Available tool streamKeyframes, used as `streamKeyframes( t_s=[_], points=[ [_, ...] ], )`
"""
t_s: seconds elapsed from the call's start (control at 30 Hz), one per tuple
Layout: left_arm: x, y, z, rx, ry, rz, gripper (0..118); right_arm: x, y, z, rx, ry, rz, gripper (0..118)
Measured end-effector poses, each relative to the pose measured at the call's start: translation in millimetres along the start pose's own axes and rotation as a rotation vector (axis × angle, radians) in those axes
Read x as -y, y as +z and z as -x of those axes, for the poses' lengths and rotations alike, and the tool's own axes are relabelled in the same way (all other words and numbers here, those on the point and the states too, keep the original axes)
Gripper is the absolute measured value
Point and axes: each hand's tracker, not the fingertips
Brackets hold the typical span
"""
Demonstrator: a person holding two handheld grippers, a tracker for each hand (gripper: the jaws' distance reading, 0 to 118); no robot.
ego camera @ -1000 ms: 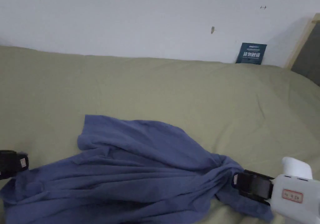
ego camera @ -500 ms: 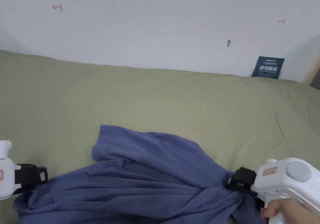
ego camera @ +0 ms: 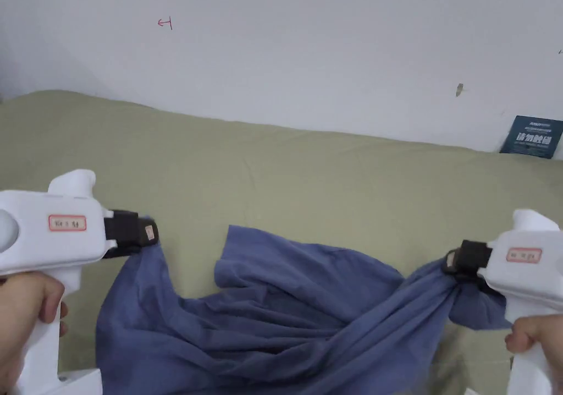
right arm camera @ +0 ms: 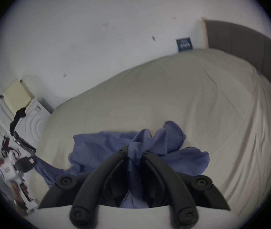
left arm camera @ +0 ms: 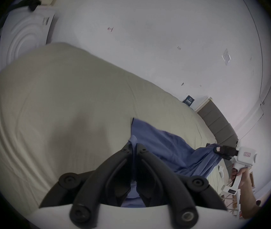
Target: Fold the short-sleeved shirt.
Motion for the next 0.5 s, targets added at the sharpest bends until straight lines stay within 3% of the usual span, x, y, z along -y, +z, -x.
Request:
streamKeyframes(
  t_s=[0.33,0.5],
  points=[
    [-137,-12,-44,-0.140,-0.166,-0.082,3,-104,-38,101,-0.004,0.294,-0.170,13],
    [-205,1,-71,-0.197,-0.228,-0.232,3,-169,-39,131,-0.050,0.248,-0.317,13]
  ],
)
